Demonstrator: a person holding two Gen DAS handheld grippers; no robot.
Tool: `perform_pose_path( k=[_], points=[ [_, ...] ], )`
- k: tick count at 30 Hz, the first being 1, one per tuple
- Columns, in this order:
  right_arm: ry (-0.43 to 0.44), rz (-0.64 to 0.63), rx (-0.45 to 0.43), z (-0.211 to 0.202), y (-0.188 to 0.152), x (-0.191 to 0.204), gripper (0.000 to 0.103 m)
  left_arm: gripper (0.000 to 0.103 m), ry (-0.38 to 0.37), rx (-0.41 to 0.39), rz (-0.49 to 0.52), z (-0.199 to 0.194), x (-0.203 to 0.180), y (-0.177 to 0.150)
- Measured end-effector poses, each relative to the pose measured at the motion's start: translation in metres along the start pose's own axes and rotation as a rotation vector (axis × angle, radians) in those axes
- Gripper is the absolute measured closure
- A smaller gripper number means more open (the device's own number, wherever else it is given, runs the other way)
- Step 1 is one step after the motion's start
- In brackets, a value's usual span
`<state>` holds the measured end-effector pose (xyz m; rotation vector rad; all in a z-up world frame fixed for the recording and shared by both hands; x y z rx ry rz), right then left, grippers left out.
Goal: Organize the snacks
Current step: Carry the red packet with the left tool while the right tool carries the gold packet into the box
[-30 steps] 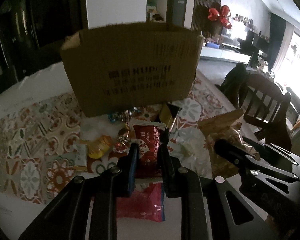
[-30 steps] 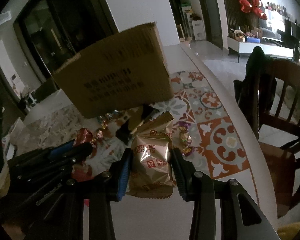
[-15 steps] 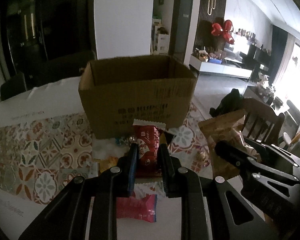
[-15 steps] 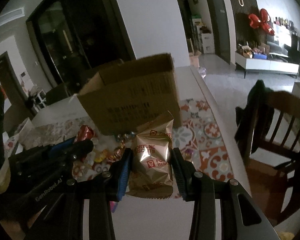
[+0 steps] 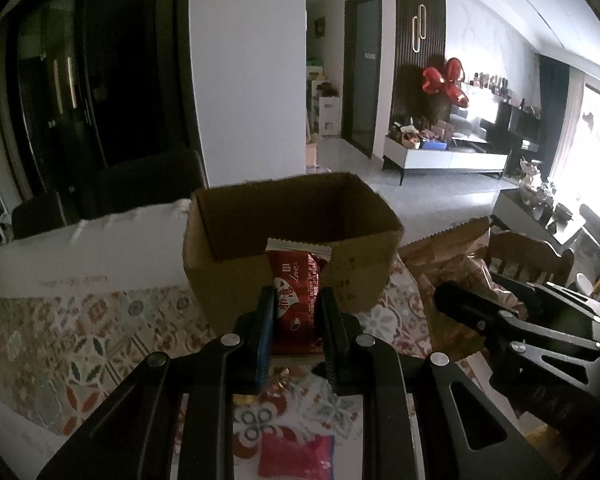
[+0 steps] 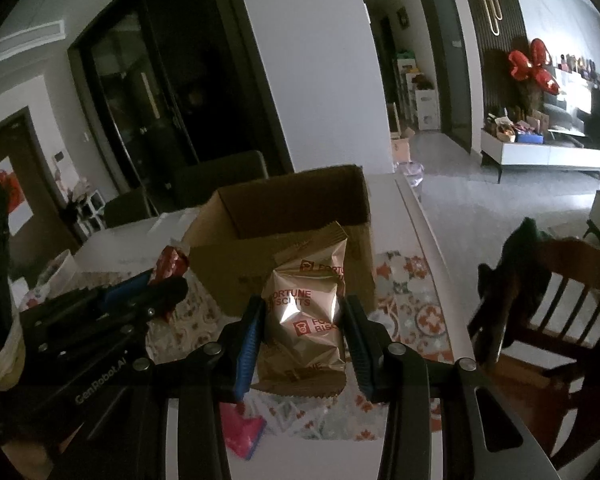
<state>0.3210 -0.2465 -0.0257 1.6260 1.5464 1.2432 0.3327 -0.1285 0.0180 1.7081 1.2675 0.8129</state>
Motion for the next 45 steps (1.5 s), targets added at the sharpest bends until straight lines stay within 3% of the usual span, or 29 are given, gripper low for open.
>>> perform_pose_path(
  k=[17,39,41,45],
  points=[
    [0.026,-0.042,-0.014,0.051,0.056,0.005,0.062,0.081,0.024,-0.035,0.013,0.043,0.025,0.049],
    [-0.003,-0.091,0.063,0.129,0.075,0.0,0.062,0.08,0.008,0.1,-0.023,0.129,0.043,0.057],
    [-0.006,-0.098,0.069,0.133,0.075,0.0,0.061,0.079,0.001,0.114,-0.047,0.133,0.045,0.057],
    [-0.001,-0.082,0.114,0.143,0.074,-0.002,0.054,0.057,0.019,0.113,-0.067,0.132,0.047,0.059]
  ],
)
Point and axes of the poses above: each gripper's, at about its wrist camera, not at the fingertips, and z roughly the way its jaws point, x to its left, y to its top, the point moved 6 cm from there along z, roughly the way its jaws point, and after that the axes turned 12 degrees about -x, right-handed, at the moved point
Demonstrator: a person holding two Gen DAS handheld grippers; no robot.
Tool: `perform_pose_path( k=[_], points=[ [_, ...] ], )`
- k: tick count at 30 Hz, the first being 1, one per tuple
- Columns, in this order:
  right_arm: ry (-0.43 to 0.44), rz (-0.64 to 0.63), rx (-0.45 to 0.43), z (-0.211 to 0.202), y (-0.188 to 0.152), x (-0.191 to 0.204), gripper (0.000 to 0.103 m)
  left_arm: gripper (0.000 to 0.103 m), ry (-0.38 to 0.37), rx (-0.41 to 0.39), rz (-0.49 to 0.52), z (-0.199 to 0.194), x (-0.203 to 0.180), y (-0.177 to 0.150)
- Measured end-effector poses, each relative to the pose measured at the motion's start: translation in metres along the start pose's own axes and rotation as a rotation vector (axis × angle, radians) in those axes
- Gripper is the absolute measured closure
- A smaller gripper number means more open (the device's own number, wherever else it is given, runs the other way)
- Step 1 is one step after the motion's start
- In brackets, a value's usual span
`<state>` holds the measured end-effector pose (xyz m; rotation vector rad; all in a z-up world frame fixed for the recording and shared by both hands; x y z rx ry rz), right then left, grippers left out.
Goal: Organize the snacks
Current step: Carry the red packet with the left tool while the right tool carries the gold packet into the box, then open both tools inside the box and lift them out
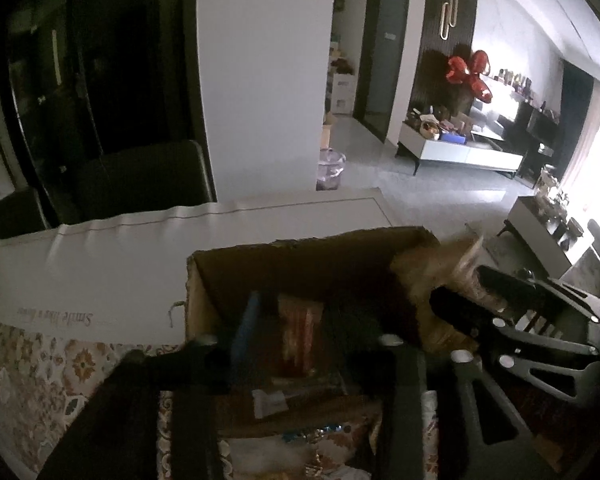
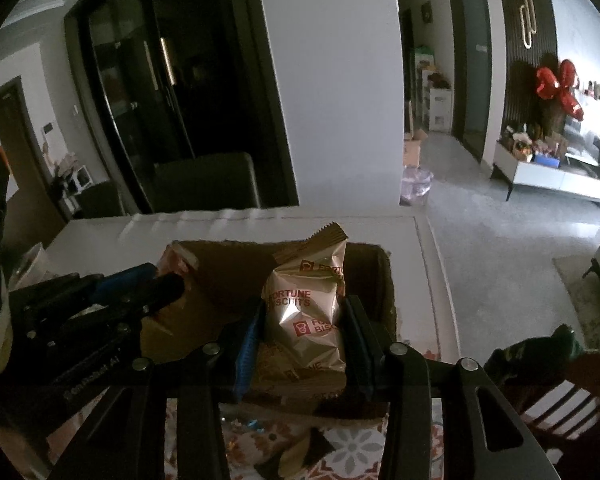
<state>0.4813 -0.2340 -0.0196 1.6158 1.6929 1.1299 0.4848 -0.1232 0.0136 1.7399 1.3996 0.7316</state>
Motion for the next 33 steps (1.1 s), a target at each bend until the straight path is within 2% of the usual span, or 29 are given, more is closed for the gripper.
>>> perform_pose_path(
  k=[2,4,13,21,28,33],
  points=[
    [-0.011,0.011,-0.002,-0.001,0.0,-0.004,0.048,0.057,0.016,-0.013,0.011,-0.005,0.0,0.0],
    [-0.021,0.011,-0.01,-0.004,-0.001,-0.006,0.048,0.052,0.012,-0.018,0.017,-0.01,0.0,-0.003],
    [-0.045,-0.014,-0.051,-0.031,-0.009,-0.001,0.044,0.047,0.02,-0.069,0.038,-0.049,0.0,-0.011],
    [-0.05,-0.047,-0.099,-0.067,-0.016,0.01,0.044,0.045,0.03,-0.122,0.062,-0.089,-0.007,-0.015],
    [-0.045,-0.067,-0.111,-0.094,-0.031,0.012,0.044,0.044,-0.004,-0.141,0.095,-0.115,-0.025,-0.022],
    [-0.062,-0.078,-0.123,-0.114,-0.045,0.007,0.044,0.039,0.002,-0.152,0.13,-0.126,-0.04,-0.03]
  ],
)
Point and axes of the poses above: each gripper's, at about its wrist camera, not at the fingertips, and z roughly the way its jaws point, x to its left, y to its top, the point moved 6 cm from there along z, roughly the way its jaws point, and after that the axes turned 12 degrees about -x, right-handed, at the moved point
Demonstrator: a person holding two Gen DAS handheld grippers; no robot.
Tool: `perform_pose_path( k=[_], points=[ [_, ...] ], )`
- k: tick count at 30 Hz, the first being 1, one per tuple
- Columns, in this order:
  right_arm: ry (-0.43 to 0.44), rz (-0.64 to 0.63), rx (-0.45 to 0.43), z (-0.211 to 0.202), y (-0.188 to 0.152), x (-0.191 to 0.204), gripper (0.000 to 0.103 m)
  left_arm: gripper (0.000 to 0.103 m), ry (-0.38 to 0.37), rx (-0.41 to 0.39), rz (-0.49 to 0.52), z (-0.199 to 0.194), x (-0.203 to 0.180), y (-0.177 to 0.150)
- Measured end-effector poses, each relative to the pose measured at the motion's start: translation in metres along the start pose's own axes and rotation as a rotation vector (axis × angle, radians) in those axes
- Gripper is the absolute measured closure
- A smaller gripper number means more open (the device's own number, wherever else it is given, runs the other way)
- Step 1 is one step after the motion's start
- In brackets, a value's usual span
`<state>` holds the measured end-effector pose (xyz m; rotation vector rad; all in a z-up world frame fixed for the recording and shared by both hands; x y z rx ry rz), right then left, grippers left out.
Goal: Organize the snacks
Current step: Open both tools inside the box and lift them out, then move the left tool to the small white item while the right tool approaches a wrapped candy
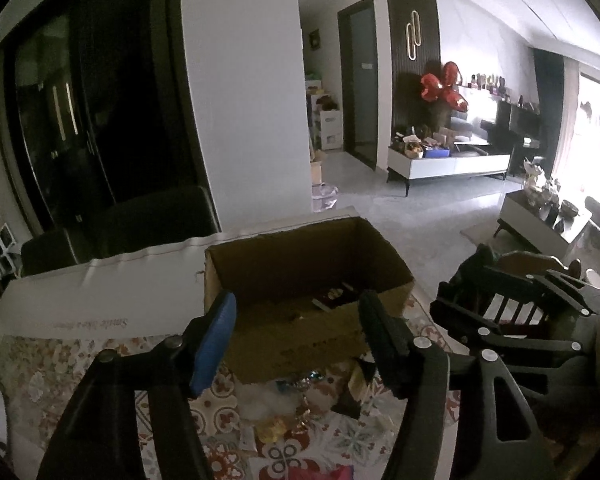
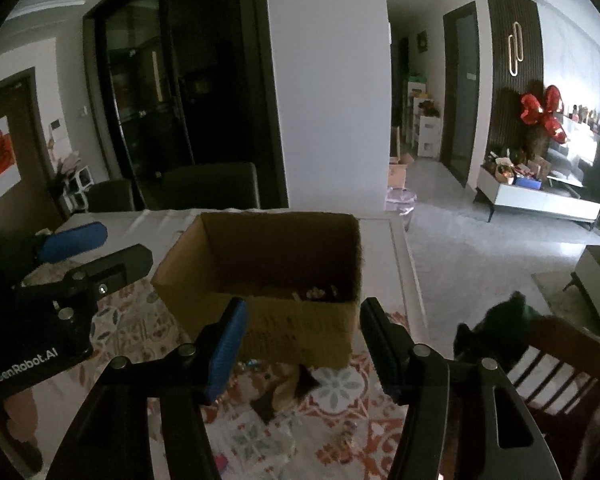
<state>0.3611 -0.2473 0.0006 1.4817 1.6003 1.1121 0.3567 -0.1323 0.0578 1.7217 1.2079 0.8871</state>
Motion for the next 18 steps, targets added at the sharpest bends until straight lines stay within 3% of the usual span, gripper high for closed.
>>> perform_pose_path(
  k=[18],
  points=[
    [-0.024,0.009,0.065,-0.021,-0.065,-0.045,0.044,0.036,-0.022,0.136,0.011,-0.001,-0.053,-0.073]
  ],
)
Point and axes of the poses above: each gripper's, at about its wrist camera, not at the fingertips, and z roughly the way its jaws point, x to its left, y to its top, the point moved 6 cm from there along z, roughly the way its jaws point, and after that the axes turned 12 degrees about -x, right-handed, at the moved point
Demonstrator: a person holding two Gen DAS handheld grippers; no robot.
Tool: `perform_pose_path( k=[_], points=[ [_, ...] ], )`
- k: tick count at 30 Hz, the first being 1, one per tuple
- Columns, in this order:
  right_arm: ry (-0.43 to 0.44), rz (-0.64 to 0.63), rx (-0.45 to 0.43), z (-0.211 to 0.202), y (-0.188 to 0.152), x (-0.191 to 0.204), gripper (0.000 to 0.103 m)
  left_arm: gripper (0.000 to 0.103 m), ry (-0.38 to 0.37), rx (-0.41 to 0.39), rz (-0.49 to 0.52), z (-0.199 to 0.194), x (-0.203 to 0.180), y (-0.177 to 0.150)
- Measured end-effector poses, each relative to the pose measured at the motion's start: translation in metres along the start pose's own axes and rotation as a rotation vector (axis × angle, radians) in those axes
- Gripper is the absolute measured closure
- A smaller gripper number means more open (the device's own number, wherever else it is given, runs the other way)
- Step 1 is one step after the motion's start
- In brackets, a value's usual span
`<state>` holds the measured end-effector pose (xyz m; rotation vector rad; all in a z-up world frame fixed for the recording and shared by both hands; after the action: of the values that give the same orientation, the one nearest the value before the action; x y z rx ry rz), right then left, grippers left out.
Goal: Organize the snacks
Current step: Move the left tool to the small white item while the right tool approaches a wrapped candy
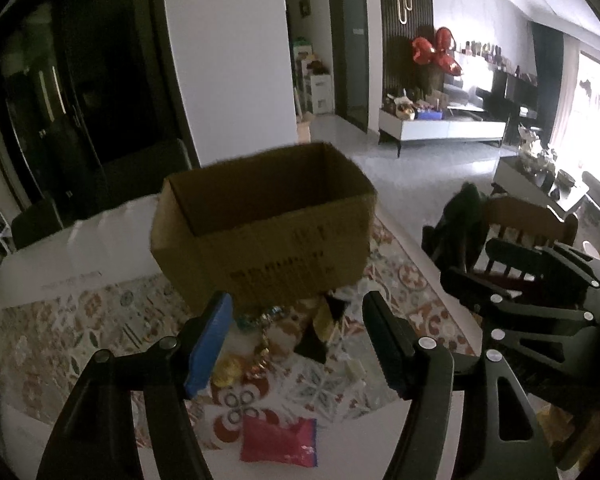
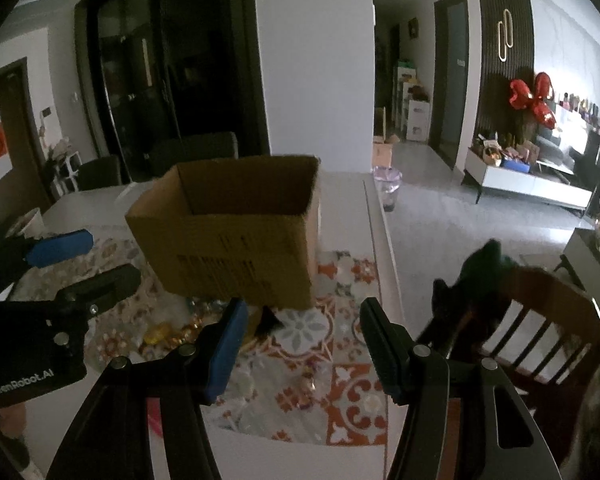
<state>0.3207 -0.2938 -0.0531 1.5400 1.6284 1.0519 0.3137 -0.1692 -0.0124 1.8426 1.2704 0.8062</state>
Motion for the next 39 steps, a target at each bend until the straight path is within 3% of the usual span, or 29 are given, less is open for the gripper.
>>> perform_pose_path(
  k=[20,30,39],
  points=[
    [0.009,0.038,0.1,0.021,-0.063,-0.012,0.044,0.037,-0.025,0.147,0.0,0.046,-0.023,-0.074],
    [0.018,0.053,0.155,0.041,-0.087,-0.016,0.045,0.045,-0.062,0.219,-0.015,0.069,-0.034,-0.105],
    [0.036,0.066,0.2,0.058,-0.103,-0.014,0.055,0.056,-0.092,0.258,-0.048,0.087,-0.043,-0.119]
  ],
)
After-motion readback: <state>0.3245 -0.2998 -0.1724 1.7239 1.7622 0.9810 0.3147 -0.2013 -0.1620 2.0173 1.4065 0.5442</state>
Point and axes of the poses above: each gripper's, at about its wrist camera, not at the fingertips, and z roughly the way its jaws point, x to its left, y to its top, the point moved 6 cm from there along z, roughly the way its jaws point, and after that the axes turned 12 degrees about -x, right-handed, at the moved point
